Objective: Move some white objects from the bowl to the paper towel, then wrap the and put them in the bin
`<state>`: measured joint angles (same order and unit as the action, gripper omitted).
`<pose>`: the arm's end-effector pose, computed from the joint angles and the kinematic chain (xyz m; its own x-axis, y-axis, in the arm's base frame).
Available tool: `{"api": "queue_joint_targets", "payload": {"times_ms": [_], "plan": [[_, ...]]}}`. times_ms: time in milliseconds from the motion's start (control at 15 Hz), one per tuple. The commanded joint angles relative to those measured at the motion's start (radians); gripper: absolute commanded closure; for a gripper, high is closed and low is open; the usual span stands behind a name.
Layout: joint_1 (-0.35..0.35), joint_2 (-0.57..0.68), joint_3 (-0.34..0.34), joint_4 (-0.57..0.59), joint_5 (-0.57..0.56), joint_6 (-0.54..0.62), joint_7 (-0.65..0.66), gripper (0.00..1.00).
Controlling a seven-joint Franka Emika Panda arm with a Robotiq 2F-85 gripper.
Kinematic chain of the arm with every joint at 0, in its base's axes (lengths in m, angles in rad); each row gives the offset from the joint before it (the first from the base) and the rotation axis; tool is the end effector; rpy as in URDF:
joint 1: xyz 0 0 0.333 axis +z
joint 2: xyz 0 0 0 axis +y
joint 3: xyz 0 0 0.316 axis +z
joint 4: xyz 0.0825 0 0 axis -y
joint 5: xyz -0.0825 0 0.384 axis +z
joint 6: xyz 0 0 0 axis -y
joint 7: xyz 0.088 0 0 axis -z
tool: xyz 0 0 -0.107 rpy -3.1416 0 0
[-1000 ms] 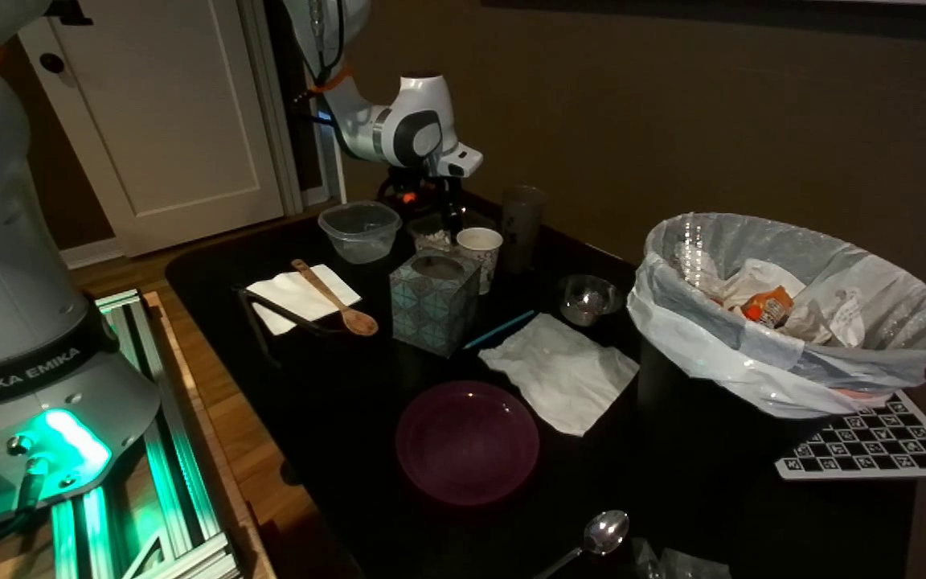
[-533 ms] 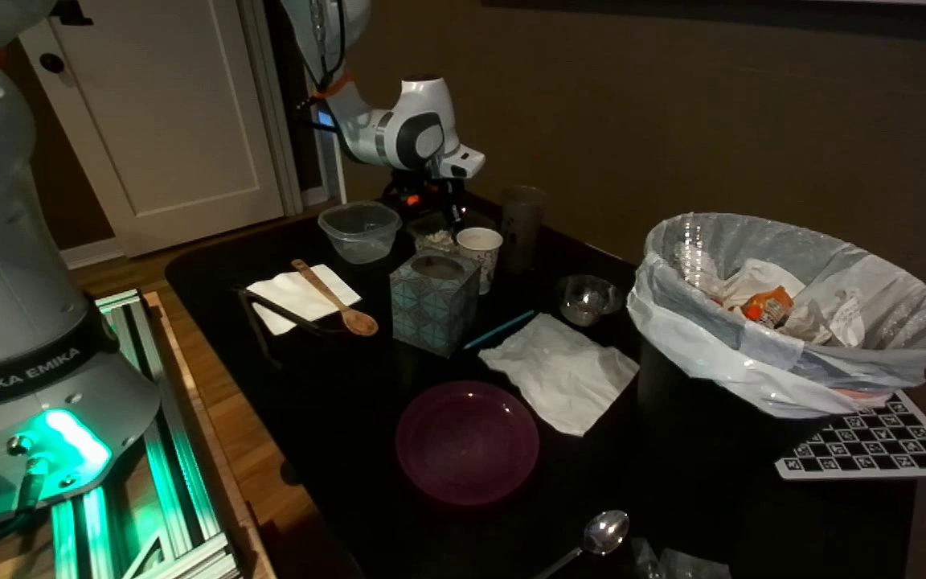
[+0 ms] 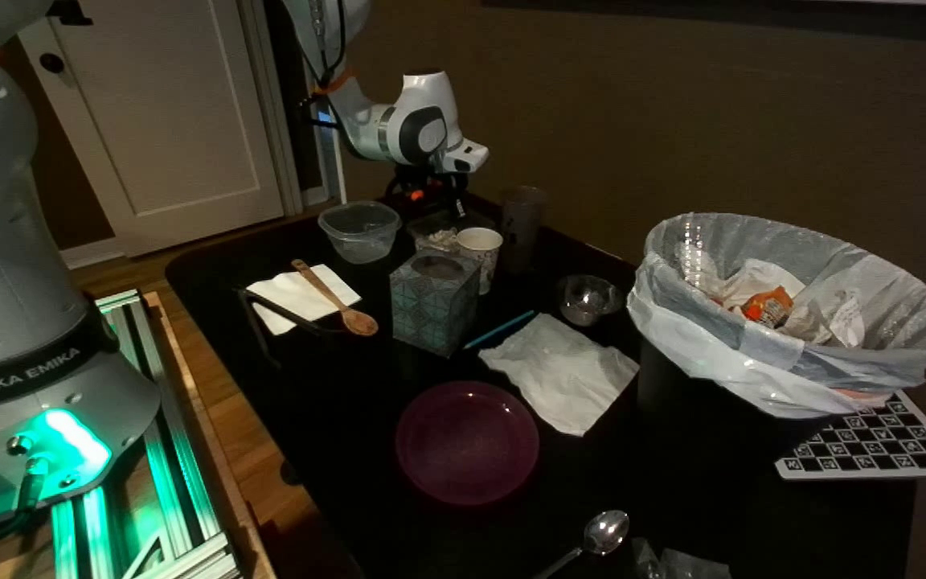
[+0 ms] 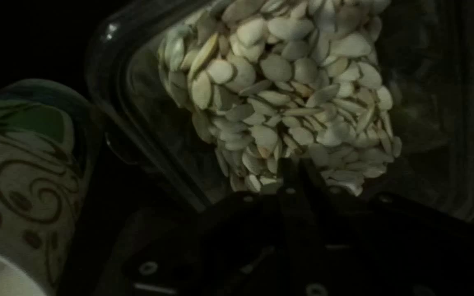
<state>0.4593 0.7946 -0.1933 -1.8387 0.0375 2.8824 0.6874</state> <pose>0.6317 0.1790 0.1266 0.8886 -0.3673 0.2746 -0.3619 -0.9294 -0.0719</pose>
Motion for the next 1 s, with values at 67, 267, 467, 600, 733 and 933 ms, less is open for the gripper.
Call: {"api": "queue_joint_targets", "payload": {"times_ms": [67,267,467,600,733,933], "plan": [[-0.022,-0.098,0.026,-0.053,0.004,-0.027,-0.034,0.98],[-0.049,-0.183,0.046,-0.100,0.001,-0.042,-0.076,0.98],[-0.097,-0.281,0.071,-0.164,-0.002,-0.082,-0.146,0.98],[-0.150,-0.347,0.093,-0.210,0.009,-0.119,-0.210,0.98],[-0.197,-0.415,0.097,-0.263,0.005,-0.151,-0.269,0.98],[-0.292,-0.516,0.132,-0.350,0.017,-0.186,-0.395,0.98]]}}
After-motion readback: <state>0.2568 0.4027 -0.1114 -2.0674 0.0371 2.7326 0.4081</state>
